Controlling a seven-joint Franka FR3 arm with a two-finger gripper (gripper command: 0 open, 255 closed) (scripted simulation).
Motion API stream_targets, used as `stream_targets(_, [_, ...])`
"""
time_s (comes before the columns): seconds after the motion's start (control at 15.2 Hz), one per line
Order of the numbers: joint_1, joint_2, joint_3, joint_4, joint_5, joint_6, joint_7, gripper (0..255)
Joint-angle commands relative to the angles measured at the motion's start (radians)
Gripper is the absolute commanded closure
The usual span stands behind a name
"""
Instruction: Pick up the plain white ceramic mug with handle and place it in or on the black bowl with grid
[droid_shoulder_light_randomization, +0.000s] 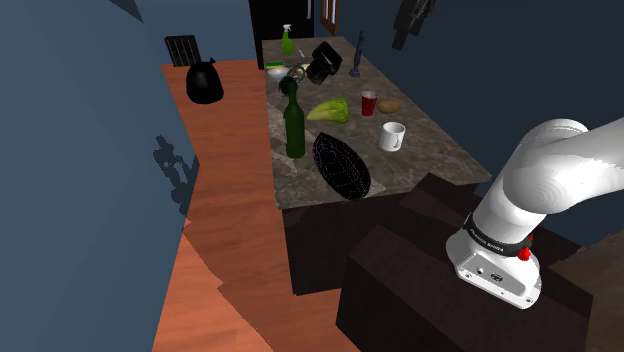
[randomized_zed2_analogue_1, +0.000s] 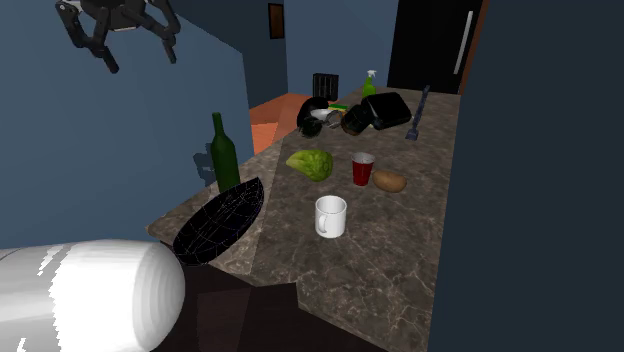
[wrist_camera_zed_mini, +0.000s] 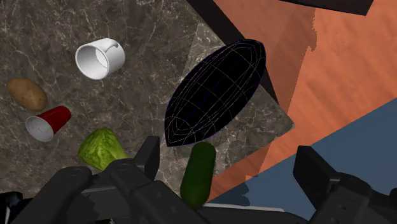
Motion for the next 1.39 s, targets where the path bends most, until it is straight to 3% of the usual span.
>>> stream_targets(0.0, [0.000,0.000,0.000,0.000,0.000,0.000,0.000,0])
stream_targets(0.66, [-0.041,0.084,-0.206,-0.159,-0.067,0.254,-0.191,0])
stream_targets(1.32, [-0.046,0.324,-0.432,-0.183,-0.068,0.522,-0.412,0])
